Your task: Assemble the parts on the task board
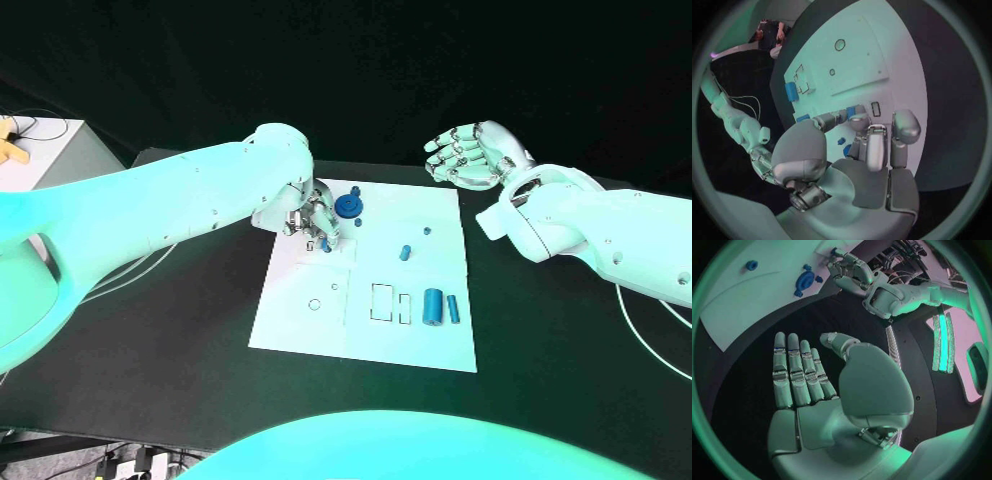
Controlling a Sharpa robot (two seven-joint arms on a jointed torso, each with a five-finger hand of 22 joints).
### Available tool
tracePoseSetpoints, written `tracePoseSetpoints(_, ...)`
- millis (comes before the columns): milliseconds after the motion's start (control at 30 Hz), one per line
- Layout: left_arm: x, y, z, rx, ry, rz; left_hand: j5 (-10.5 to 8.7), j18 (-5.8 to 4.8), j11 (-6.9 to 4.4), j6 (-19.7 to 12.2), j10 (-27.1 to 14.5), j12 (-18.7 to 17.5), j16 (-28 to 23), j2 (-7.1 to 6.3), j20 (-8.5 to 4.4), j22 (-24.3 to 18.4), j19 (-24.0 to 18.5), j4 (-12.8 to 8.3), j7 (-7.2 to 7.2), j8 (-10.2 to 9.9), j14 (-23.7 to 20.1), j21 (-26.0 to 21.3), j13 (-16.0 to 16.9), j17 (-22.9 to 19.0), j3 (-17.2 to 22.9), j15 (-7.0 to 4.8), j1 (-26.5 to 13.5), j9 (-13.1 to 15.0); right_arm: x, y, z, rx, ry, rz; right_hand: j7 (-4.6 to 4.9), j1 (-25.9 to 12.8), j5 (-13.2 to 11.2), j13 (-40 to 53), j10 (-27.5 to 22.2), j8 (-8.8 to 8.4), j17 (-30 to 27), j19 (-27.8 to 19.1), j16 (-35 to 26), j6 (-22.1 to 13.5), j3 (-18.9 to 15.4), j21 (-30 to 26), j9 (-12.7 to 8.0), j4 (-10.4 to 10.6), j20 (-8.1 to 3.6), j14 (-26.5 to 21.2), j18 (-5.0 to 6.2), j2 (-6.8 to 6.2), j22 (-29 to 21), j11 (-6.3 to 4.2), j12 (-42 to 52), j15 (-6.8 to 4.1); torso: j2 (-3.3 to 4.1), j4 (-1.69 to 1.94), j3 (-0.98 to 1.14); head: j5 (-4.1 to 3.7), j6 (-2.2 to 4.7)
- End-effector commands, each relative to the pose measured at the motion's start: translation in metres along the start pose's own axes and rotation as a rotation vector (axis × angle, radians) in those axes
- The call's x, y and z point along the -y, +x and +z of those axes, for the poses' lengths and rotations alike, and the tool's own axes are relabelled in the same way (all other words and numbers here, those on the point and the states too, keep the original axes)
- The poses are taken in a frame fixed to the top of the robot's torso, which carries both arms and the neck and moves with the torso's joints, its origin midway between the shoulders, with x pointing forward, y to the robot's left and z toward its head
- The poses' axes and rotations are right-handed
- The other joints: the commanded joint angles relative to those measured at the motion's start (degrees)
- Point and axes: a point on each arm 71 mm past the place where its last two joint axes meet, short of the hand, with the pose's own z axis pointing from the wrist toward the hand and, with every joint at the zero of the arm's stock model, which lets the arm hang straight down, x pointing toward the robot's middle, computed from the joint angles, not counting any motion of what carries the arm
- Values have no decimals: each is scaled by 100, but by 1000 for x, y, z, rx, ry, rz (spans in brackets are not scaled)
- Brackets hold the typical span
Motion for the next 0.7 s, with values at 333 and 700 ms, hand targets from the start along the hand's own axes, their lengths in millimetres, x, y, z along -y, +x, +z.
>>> tracePoseSetpoints(333, -1, 5, 5, -16, 3, -11, -54, -40, -11, 209, -13, -29, 12, -88, -23, -8, 8, 276, -93, -96, 471, -31, 26, 1079, -421, -43, -126, 25, -1, 1, -1, -10, -9, -1, 284, -47, 28, -9, 6, 22, -12, 2, -36, -39, 1, -8, -8, -47, 33, 20, 67, -15, -25, 45, -24, 25, 3, 4, 1, -13, 1)
tracePoseSetpoints(700, -4, 4, 5, -9, -5, -17, -72, -40, -6, 253, -20, -31, 12, -129, -22, -12, 14, 552, -88, -155, 472, -43, 37, 1084, -862, -40, -168, 54, -1, 1, -1, -12, -9, -3, 282, -5, 27, -9, 5, 26, -23, 3, -51, -43, 19, -6, -15, -94, 30, 20, 68, -17, -59, 43, -25, 23, 1, 1, -1, -17, 1)
